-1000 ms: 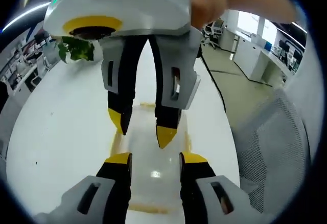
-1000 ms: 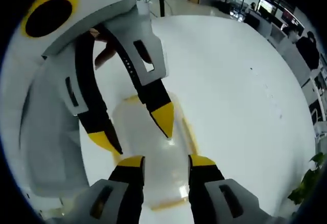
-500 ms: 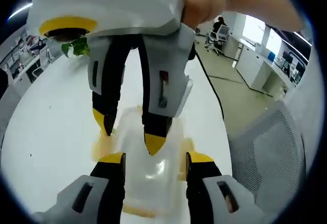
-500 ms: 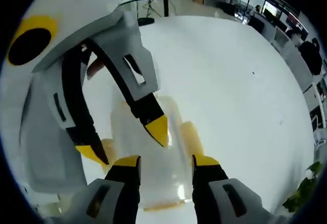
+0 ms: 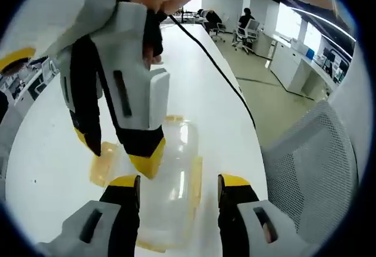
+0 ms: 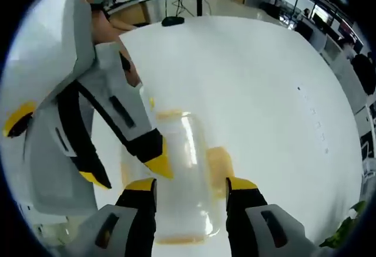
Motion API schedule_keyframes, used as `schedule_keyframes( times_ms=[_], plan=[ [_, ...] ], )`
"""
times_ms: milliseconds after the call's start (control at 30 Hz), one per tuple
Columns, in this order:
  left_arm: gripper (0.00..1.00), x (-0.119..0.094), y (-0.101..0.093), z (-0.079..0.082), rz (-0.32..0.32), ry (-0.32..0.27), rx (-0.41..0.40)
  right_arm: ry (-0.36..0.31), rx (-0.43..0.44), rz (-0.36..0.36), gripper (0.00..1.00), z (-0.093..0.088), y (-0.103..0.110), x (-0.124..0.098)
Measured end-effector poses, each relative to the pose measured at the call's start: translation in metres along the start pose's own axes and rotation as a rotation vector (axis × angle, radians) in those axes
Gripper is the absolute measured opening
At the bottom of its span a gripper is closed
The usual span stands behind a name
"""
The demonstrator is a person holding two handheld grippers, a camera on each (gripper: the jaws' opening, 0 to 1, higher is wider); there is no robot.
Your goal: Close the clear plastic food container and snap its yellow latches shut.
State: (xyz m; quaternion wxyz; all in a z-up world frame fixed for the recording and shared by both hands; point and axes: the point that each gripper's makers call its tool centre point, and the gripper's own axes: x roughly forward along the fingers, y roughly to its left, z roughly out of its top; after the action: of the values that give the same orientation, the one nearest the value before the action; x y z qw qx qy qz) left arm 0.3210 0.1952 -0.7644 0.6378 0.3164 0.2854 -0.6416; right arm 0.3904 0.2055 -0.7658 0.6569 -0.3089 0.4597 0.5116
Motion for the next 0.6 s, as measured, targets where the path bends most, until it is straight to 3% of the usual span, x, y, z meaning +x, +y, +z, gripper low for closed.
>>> schedule_keyframes(
  times_ms=[67,167,367,500,600],
  plan=[
    [0.55,0.002,-0.004,0.002,-0.002,-0.001,0.009,0.012,-0.003,0.009,0.46,-0.001,-0.002,0.002],
    [0.54,0.002,-0.002,-0.002,0.032,0.02,0.096,0.033,-0.003,0.042,0.47,-0.005,0.0,0.007],
    [0.5,0.005,0.0,-0.002,0.086,-0.004,0.088,0.041,0.014,0.089,0.48,-0.006,-0.002,0.01],
    [0.49,0.007,0.0,-0.005,0.14,0.02,0.174,0.054,0.0,0.136,0.47,-0.006,0.001,0.011],
    [0.47,0.007,0.001,-0.005,0.156,0.02,0.161,0.066,-0.011,0.172,0.45,-0.007,0.004,0.012]
  ],
)
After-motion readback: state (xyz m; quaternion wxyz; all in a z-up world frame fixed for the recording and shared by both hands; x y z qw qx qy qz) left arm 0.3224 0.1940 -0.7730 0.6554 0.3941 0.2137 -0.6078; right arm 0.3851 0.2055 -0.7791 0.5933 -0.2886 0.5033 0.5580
